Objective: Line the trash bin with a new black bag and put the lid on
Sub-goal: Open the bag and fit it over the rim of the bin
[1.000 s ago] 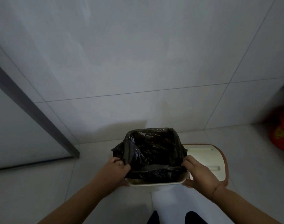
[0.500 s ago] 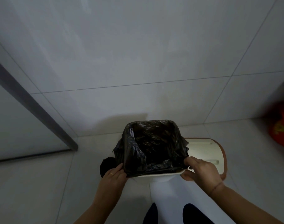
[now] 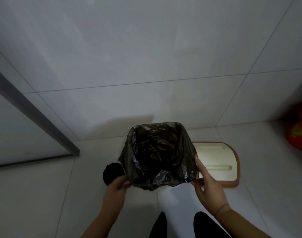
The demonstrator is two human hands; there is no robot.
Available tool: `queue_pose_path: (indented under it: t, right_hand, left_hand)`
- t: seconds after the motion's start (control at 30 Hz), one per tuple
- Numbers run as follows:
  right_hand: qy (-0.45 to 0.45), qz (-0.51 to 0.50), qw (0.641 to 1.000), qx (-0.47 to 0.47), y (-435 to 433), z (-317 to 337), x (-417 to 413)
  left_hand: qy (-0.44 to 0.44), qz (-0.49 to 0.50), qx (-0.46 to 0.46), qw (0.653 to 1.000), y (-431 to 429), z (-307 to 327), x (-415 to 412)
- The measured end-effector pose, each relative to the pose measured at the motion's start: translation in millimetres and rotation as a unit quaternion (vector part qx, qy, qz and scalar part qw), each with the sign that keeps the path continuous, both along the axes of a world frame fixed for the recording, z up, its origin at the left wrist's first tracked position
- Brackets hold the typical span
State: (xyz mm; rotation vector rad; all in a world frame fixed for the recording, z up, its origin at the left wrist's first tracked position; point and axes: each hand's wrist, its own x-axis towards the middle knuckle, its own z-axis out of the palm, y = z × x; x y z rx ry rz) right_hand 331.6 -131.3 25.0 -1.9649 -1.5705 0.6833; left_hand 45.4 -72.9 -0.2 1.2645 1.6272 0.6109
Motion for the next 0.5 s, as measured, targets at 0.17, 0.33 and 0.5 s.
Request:
queue_pose_path:
  t: [0.17, 0.33, 0.5]
  right_hand:
    - [-0.167, -0.021, 0.962, 0.217, 29.8, 33.9, -3.8]
    - [-0.333, 0.238, 0.903, -0.132, 80.6, 38.9, -43.1]
    - [-0.26, 0.226, 0.921, -0.181, 93.1, 33.1, -44.6]
  left_hand:
    - [0.078, 0.031, 0.205, 0.975, 36.1, 46.3, 13.5]
    - [0.286, -0.167, 0.107, 0.938, 70.1, 57.4, 37.3]
    - [0.213, -0.158, 0.027, 0.964, 73.8, 48.3, 38.0]
